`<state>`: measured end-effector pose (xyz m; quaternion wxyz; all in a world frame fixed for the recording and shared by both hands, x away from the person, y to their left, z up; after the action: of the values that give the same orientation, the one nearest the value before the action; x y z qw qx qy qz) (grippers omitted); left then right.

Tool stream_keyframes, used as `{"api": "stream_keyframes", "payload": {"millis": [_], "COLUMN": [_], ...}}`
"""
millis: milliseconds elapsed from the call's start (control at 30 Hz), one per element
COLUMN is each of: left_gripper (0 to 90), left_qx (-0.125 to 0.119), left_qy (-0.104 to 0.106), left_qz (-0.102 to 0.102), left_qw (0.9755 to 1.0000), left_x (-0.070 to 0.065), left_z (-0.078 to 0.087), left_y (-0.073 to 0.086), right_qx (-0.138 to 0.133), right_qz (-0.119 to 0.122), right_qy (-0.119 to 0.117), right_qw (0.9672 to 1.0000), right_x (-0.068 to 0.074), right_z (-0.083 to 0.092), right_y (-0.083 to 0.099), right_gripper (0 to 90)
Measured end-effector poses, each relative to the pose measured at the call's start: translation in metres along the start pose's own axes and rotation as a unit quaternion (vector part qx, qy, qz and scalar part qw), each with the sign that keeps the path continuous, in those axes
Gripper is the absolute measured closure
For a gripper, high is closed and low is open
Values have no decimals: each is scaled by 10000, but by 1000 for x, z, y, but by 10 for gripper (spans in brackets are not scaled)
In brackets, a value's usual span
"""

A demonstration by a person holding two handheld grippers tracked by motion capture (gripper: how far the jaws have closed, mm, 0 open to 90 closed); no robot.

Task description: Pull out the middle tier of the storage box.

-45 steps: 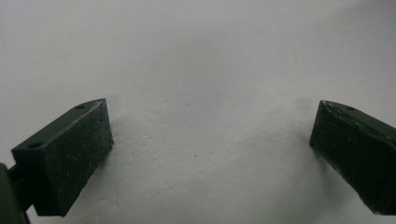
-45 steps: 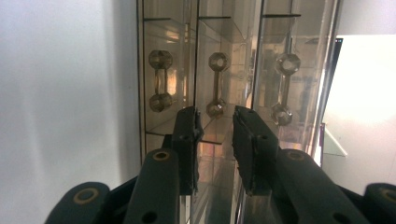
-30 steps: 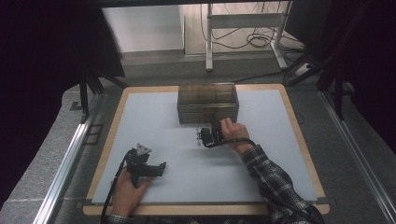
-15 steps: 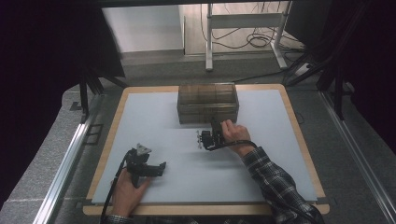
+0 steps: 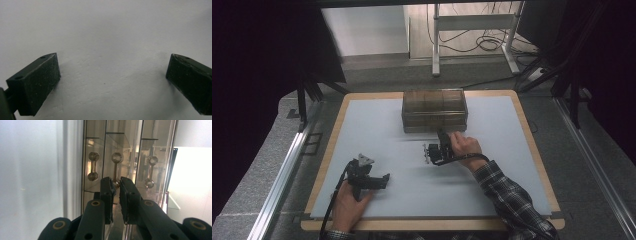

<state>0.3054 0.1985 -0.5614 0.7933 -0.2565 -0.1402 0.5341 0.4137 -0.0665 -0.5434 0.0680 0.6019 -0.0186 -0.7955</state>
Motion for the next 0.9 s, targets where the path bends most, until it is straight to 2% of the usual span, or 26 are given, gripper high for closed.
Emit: {"api": "stream_keyframes", "payload": {"millis": [33, 67, 133, 233, 333, 600, 900], "left_gripper": [0, 0, 0, 0, 0, 0, 0], "left_qx": [-1, 0, 0, 0, -1, 3, 4], "left_qy": [0, 0, 0, 0, 0, 1, -1], "left_qz": [1, -1, 0, 0, 1, -1, -3], "left_qw": [10000, 10000, 10000, 10000, 10000, 10000, 10000], "left_x": [0, 0, 0, 0, 0, 0, 0], "left_z": [0, 0, 0, 0, 0, 0, 0], "left_y": [0, 0, 0, 0, 0, 0, 0], "right_qx": [2, -11, -15, -40, -27, -142, -256], "right_qz": [5, -4, 13, -1, 4, -118, -336], "right_qy": [-65, -6, -68, 10, -74, -126, -462], "right_qw": [10000, 10000, 10000, 10000, 10000, 9998, 9980], "right_x": [0, 0, 1, 2, 1, -2, -13], "right_z": [1, 2, 4, 5, 5, 9, 15], "right_y": [0, 1, 2, 2, 2, 5, 10], "right_gripper": [807, 807, 806, 801, 797, 747, 714]}}
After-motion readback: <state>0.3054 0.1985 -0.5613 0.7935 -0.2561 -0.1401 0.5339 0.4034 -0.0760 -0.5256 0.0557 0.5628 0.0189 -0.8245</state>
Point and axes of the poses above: each handheld gripper's, and its own axes: z roughly backward along the jaws, y roughly out of its underside, x roughly to its left, the point moved 1 cm from there along -z, roughly forward along the jaws, and after that the axes turned 9 degrees about x, right-handed, at the moved point
